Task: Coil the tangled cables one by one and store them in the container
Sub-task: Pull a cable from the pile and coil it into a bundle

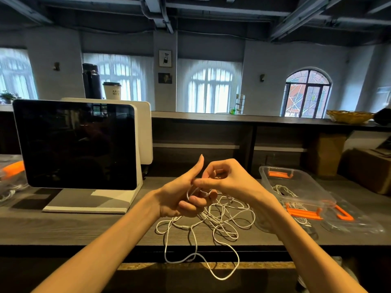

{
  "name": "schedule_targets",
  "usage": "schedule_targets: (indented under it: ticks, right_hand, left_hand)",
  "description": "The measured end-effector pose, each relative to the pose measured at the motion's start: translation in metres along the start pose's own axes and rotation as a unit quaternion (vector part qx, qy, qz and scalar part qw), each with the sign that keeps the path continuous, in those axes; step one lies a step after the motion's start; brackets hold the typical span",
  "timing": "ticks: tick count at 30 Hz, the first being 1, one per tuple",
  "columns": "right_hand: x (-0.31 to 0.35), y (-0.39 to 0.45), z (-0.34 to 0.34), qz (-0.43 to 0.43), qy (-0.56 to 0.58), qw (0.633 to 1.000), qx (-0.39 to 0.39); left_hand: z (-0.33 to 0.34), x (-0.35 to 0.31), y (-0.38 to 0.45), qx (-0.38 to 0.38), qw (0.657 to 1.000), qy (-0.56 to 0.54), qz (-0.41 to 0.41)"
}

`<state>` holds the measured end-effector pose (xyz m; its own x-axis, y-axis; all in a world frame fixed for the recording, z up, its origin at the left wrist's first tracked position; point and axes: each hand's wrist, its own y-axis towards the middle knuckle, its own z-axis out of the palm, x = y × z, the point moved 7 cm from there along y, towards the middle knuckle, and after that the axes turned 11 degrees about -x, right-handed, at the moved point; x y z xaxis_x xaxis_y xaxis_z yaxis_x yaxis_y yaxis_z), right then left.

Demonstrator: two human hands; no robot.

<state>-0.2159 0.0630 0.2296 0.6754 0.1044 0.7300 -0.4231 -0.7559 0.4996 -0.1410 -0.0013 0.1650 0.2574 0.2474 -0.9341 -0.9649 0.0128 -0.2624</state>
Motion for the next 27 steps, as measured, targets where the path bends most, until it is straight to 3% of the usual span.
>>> schedule_targets:
  ticks: [3, 7, 13, 20, 24, 27]
  right_hand:
    - [0.005, 0.001, -0.002, 0.006, 0.013, 0.999, 0.042]
    - [0.010, 0.002, -0.002, -0.004, -0.007, 0.996, 0.083]
    - [0.014, 0.010, -0.004, -0.016, -0.037, 0.997, 0.064]
    - [0.005, 0.005, -0.004, 0.028, 0.092, 0.992, 0.084]
    - [-0.019, 0.007, 0.000, 0.094, 0.034, 0.993, 0.055]
    - [-0.020, 0.007, -0.001, 0.069, 0.029, 0.997, -0.032]
  left_hand:
    - [-0.003, -0.005, 0.002, -0.008, 0.999, -0.041, 0.025]
    - [-0.003, -0.011, 0.000, -0.053, 0.998, 0.028, 0.037]
    - [-0.007, -0.016, -0.002, -0.105, 0.988, 0.082, 0.084]
    - [-0.009, -0.022, -0.017, -0.055, 0.991, 0.028, 0.117]
    - [-0.034, -0.039, -0.018, -0.143, 0.967, -0.092, 0.191]
    - [-0.059, -0.044, -0.019, -0.300, 0.923, -0.056, 0.235]
